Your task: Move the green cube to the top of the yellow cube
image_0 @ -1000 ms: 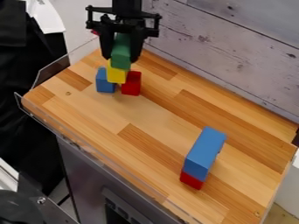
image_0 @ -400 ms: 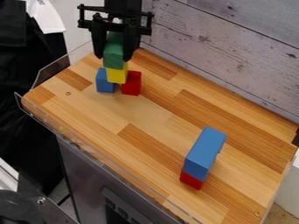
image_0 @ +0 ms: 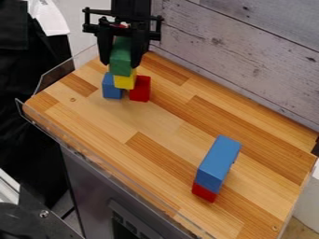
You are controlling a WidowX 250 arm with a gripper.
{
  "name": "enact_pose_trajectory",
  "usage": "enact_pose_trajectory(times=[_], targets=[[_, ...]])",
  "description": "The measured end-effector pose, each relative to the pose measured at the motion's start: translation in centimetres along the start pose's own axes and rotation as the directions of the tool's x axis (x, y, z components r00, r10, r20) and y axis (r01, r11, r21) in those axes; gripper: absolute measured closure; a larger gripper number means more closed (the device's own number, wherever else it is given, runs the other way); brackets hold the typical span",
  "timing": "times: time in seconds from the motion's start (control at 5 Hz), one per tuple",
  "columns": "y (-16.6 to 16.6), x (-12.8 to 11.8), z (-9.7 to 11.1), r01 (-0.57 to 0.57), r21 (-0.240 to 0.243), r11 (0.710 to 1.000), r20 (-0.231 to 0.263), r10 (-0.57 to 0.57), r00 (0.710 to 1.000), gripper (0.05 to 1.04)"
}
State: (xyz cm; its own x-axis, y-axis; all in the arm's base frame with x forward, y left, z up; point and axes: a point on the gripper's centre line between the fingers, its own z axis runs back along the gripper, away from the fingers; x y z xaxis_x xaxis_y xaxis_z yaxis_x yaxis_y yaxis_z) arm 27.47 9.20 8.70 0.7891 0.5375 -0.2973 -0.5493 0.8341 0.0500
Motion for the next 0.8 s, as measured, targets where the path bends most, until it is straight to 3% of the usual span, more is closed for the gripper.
enact_pose_trajectory(times=[0.4, 0.6, 0.8], targets=[[-0.11, 0.21, -0.74, 0.008, -0.003, 1.0, -0.023, -0.008, 1.0, 0.518], [-0.19, 0.2, -0.66, 0.01, -0.007, 1.0, -0.024, -0.01, 1.0, 0.471], [-0.08, 0.29, -0.64, 0.012, -0.011, 1.0, -0.029, -0.012, 1.0, 0.265]])
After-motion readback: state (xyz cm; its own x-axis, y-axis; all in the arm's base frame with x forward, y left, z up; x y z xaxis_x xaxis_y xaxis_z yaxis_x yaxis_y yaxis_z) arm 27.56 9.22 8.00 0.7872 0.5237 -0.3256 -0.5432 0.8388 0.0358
